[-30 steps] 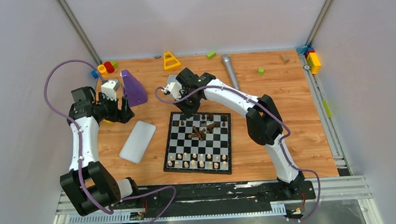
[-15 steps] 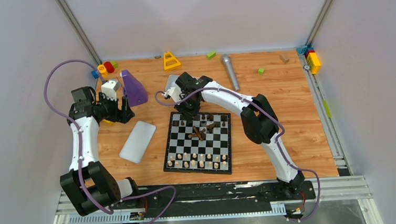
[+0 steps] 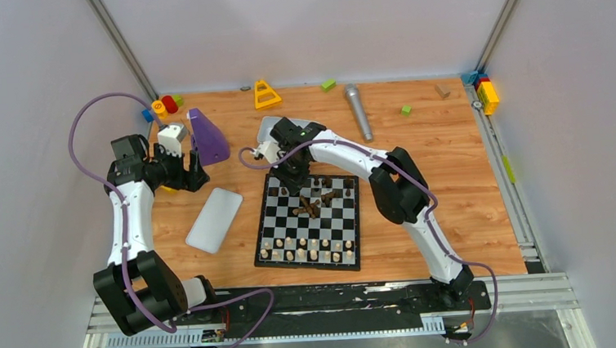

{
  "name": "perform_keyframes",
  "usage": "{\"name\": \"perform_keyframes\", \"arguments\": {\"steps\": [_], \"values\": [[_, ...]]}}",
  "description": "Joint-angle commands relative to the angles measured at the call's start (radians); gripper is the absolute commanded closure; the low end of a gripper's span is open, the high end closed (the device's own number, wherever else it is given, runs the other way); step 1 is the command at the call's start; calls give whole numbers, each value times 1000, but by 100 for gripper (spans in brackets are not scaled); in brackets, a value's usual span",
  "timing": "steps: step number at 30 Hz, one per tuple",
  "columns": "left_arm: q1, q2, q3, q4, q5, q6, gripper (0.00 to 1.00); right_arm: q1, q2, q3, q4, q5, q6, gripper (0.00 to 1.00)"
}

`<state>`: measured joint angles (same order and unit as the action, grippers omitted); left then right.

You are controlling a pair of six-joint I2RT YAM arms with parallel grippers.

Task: Set up the chess pieces on the board
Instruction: Place the chess piece on the chessboard.

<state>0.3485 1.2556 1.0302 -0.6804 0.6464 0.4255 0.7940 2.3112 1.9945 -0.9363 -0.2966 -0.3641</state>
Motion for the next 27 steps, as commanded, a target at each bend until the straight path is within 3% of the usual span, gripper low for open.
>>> {"name": "perform_keyframes", "arguments": {"steps": [1, 7, 11, 18, 27], "values": [[13, -11, 5, -11, 20, 18, 12, 6, 5, 16, 19, 7, 2, 82], [12, -16, 7, -14, 25, 17, 12, 6, -45, 19, 18, 31, 5, 56], [12, -22, 8, -17, 27, 15, 12, 6, -118, 7, 17, 51, 5, 46], [12, -37, 9, -20, 35, 13, 12, 6, -288, -145, 1, 30, -13, 40], [2, -51, 21, -45, 85, 7, 12, 6, -450, -436, 7, -27, -36, 39]]}}
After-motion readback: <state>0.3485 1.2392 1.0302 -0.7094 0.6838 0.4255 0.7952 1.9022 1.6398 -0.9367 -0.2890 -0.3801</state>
